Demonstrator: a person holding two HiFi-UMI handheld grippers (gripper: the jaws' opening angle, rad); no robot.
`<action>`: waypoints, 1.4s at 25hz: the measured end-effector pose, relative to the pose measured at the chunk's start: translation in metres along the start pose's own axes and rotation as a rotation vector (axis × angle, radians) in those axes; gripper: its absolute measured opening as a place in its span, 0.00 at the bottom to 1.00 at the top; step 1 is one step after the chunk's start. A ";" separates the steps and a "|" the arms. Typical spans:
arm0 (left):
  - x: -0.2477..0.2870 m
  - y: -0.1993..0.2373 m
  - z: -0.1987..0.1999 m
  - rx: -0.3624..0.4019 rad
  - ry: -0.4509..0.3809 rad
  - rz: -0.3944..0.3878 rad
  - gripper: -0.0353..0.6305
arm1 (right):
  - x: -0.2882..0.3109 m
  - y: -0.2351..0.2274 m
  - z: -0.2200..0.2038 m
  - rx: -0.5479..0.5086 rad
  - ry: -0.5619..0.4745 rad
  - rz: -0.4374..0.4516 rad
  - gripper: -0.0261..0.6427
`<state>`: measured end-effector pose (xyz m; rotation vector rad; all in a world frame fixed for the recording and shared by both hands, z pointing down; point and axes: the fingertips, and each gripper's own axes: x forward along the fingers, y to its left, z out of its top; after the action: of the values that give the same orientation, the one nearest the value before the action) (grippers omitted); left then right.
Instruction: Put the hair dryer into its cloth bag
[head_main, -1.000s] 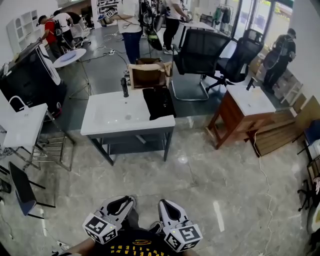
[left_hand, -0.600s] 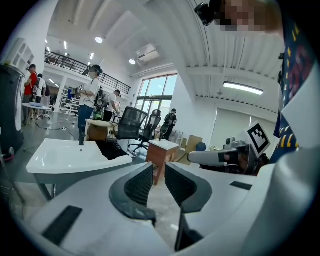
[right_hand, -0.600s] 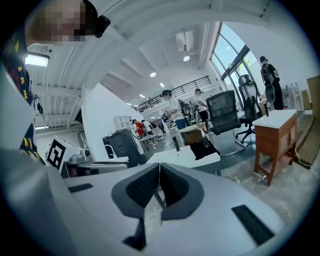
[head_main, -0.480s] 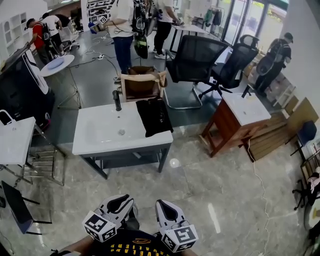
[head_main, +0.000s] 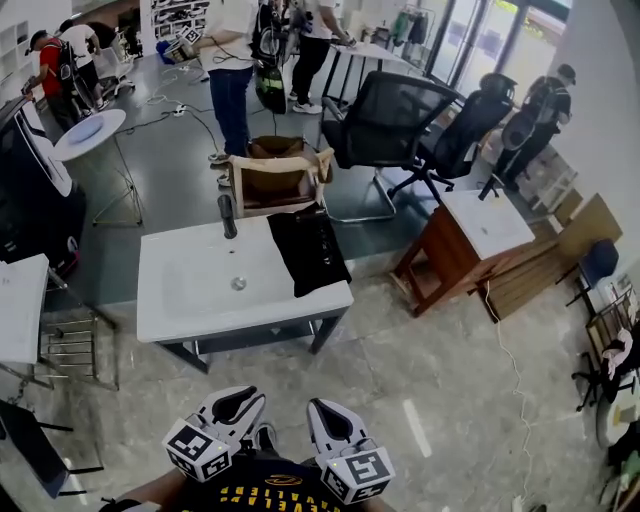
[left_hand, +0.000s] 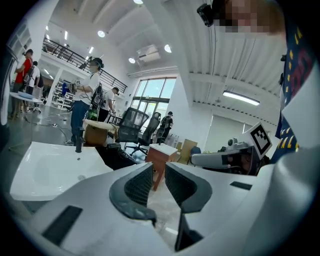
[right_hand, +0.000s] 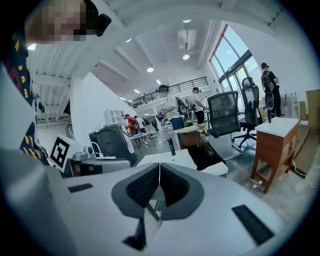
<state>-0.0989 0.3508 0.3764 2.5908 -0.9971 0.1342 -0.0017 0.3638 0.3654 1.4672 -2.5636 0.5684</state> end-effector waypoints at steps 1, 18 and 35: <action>0.001 0.007 0.003 -0.006 -0.002 -0.003 0.17 | 0.007 0.000 0.002 0.001 0.005 -0.007 0.05; 0.055 0.078 0.015 -0.035 0.001 0.000 0.17 | 0.087 -0.046 0.019 0.025 0.032 -0.031 0.05; 0.204 0.130 0.060 -0.057 0.009 0.121 0.17 | 0.188 -0.183 0.073 0.048 0.100 0.117 0.05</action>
<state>-0.0353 0.1108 0.4032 2.4765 -1.1380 0.1456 0.0619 0.1019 0.4010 1.2741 -2.5877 0.7051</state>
